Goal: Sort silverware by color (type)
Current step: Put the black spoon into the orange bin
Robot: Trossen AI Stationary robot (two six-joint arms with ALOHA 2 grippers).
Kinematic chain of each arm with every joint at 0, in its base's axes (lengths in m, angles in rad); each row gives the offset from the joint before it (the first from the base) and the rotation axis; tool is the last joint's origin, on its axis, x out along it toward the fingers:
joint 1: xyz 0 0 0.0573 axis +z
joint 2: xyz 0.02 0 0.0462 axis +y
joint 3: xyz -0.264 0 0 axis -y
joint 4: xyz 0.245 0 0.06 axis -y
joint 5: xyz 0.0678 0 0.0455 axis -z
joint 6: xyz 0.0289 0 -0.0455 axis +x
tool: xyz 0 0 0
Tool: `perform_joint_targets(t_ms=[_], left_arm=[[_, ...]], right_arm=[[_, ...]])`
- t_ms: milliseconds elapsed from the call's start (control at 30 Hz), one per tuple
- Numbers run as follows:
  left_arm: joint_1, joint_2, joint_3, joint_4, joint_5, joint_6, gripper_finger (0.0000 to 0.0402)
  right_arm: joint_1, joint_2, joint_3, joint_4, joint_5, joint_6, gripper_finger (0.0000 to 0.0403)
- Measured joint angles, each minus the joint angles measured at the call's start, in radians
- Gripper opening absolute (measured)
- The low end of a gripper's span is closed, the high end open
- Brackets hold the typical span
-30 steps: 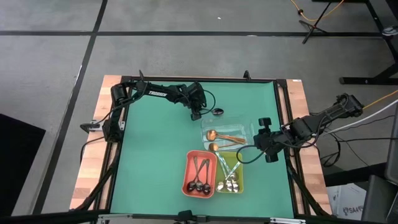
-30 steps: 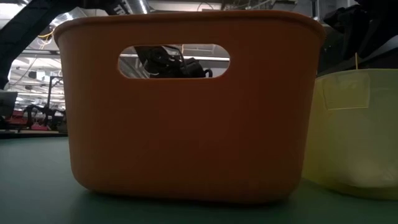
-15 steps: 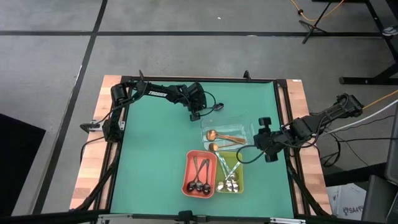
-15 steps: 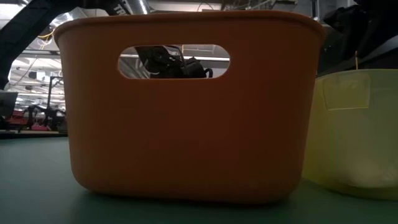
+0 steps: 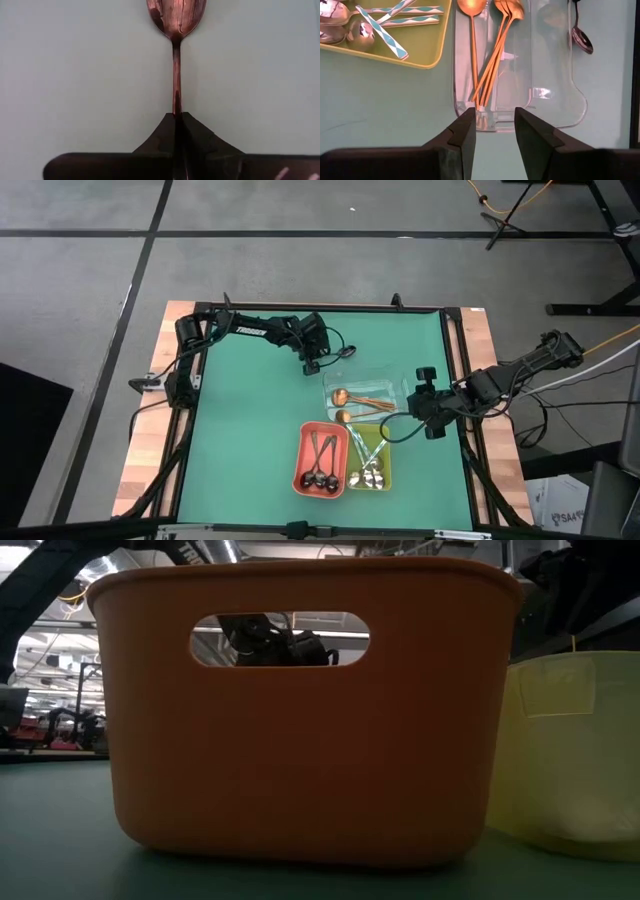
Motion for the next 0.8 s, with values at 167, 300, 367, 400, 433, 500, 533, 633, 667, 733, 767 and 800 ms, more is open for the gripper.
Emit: perform_joint_targets(t_ms=[167,300,367,400,433,500,533,633,667,733,767,800], left_arm=[[-0.002,-0.032,-0.001,-0.102,-0.003,-0.067,0.0008],[-0.010,-0.042,0.005,-0.207,-0.003,-0.100,0.0008],[-0.021,-0.052,0.003,-0.281,-0.004,-0.118,0.0008],[-0.028,-0.054,0.004,-0.297,-0.009,-0.120,0.0008],[-0.035,-0.057,0.005,-0.313,-0.012,-0.121,0.0008],[-0.051,-0.065,0.004,-0.362,-0.016,-0.125,0.0008],[-0.062,-0.070,0.003,-0.387,-0.022,-0.128,0.0008],[-0.093,-0.073,0.004,-0.443,-0.047,-0.151,0.0008],[-0.102,-0.073,0.005,-0.470,-0.052,-0.155,0.0008],[-0.123,-0.075,0.005,-0.533,-0.059,-0.173,0.0008],[-0.135,-0.075,0.005,-0.562,-0.060,-0.179,0.0008],[-0.148,-0.075,0.005,-0.586,-0.061,-0.185,0.0007]], right_arm=[[0.000,0.000,0.000,0.000,-0.008,0.000,0.0124],[0.000,0.000,0.000,0.000,-0.008,0.000,0.0124],[0.000,0.000,0.000,0.000,-0.008,0.000,0.0124],[0.000,0.000,0.000,0.000,-0.008,0.000,0.0124],[0.000,0.000,0.000,0.000,-0.008,0.000,0.0124],[0.000,0.000,0.000,0.000,-0.008,0.000,0.0124],[0.000,0.000,0.000,0.001,-0.008,0.000,0.0124],[0.000,0.000,0.000,0.001,-0.008,0.000,0.0124],[0.000,0.000,0.000,0.001,-0.008,0.000,0.0124],[0.000,0.000,0.000,0.004,-0.008,0.000,0.0124],[0.000,0.000,0.000,0.005,-0.008,0.000,0.0124],[0.000,0.000,0.000,0.004,-0.008,0.000,0.0124]])
